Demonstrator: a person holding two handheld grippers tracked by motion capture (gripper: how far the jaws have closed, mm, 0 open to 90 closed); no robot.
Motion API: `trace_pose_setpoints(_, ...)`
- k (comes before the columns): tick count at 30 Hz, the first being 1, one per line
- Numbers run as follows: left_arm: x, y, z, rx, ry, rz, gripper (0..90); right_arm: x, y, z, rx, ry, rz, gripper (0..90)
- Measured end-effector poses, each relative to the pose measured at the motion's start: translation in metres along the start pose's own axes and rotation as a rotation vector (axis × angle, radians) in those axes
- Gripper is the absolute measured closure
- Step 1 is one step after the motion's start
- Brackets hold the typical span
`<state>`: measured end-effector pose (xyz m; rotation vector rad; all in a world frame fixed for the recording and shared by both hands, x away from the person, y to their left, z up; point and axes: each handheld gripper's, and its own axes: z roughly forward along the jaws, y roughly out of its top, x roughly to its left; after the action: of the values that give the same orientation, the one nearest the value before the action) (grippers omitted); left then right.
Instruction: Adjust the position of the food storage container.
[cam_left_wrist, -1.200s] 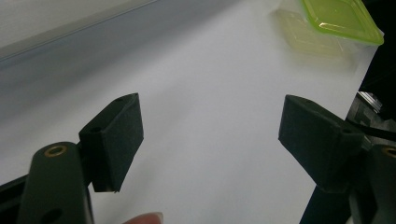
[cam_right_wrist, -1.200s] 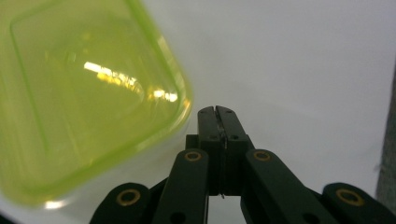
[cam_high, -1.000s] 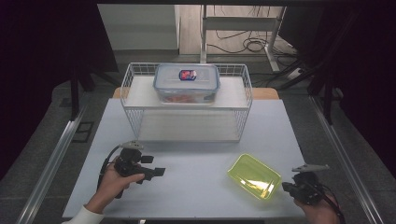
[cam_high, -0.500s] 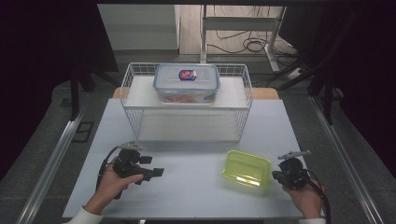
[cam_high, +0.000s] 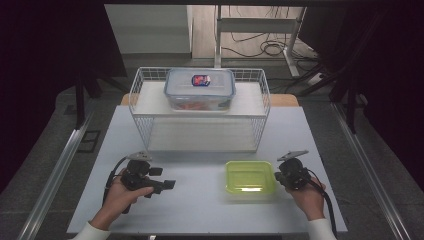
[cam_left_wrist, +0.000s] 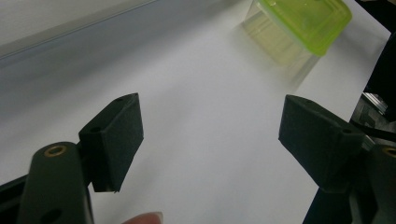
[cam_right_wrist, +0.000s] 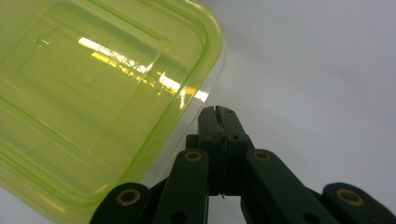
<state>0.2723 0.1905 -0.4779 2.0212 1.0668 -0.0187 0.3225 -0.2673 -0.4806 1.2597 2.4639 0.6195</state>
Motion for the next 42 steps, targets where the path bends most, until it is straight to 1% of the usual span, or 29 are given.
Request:
trace_pose_setpoints(4, 0.0, 0.0, 0.0, -0.001, 0.0, -0.001, 21.4, 0.013, 0.008, 0.003, -0.008, 0.007, -0.034, 88.9)
trace_pose_setpoints(7, 0.0, 0.0, 0.0, -0.002, -0.001, 0.0, 21.4, 0.023, 0.012, 0.005, -0.014, 0.027, -0.055, 88.8)
trace_pose_setpoints(11, 0.0, 0.0, 0.0, -0.003, -0.001, -0.002, 21.3, 0.037, 0.017, 0.009, -0.023, 0.04, -0.087, 88.9)
trace_pose_setpoints(14, 0.001, 0.0, 0.0, -0.003, 0.0, -0.003, 21.3, 0.047, 0.022, 0.012, -0.029, 0.073, -0.101, 88.9)
trace_pose_setpoints(16, 0.001, 0.0, 0.0, -0.003, 0.0, -0.003, 21.3, 0.053, 0.025, 0.015, -0.028, 0.065, -0.118, 88.9)
trace_pose_setpoints(18, 0.001, 0.0, 0.0, -0.004, 0.0, -0.003, 21.3, 0.06, 0.027, 0.018, -0.031, 0.045, -0.142, 88.9)
trace_pose_setpoints(21, 0.001, 0.0, -0.001, -0.005, 0.0, -0.004, 21.3, 0.07, 0.031, 0.02, -0.036, 0.067, -0.166, 88.9)
trace_pose_setpoints(23, 0.001, 0.0, -0.001, -0.005, 0.0, -0.004, 21.3, 0.075, 0.034, 0.021, -0.039, 0.073, -0.178, 88.9)
trace_pose_setpoints(24, 0.001, 0.0, -0.001, -0.006, -0.001, -0.004, 21.3, 0.078, 0.035, 0.021, -0.042, 0.081, -0.177, 88.9)
trace_pose_setpoints(25, 0.001, 0.0, -0.001, -0.006, -0.001, -0.002, 21.3, 0.079, 0.036, 0.022, -0.044, 0.084, -0.182, 88.9)
trace_pose_setpoints(29, 0.002, 0.0, -0.002, -0.009, -0.002, -0.007, 21.0, 0.086, 0.039, 0.027, -0.046, 0.073, -0.196, 88.8)
trace_pose_setpoints(32, 0.003, 0.0, -0.002, -0.01, -0.002, -0.01, 21.0, 0.091, 0.041, 0.028, -0.044, 0.082, -0.21, 88.9)
trace_pose_setpoints(34, 0.003, 0.0, -0.002, -0.01, -0.001, -0.011, 20.9, 0.092, 0.042, 0.029, -0.045, 0.086, -0.21, 88.9)
trace_pose_setpoints(39, 0.003, 0.0, -0.001, -0.009, 0.003, -0.011, 20.8, 0.086, 0.042, 0.025, -0.059, 0.089, -0.191, 88.9)
trace_pose_setpoints(41, 0.003, -0.001, -0.001, -0.01, 0.008, -0.013, 20.4, 0.082, 0.041, 0.022, -0.073, 0.095, -0.173, 88.8)
trace_pose_setpoints(42, 0.003, -0.001, -0.001, -0.012, 0.01, -0.014, 20.3, 0.079, 0.04, 0.02, -0.083, 0.097, -0.156, 88.8)
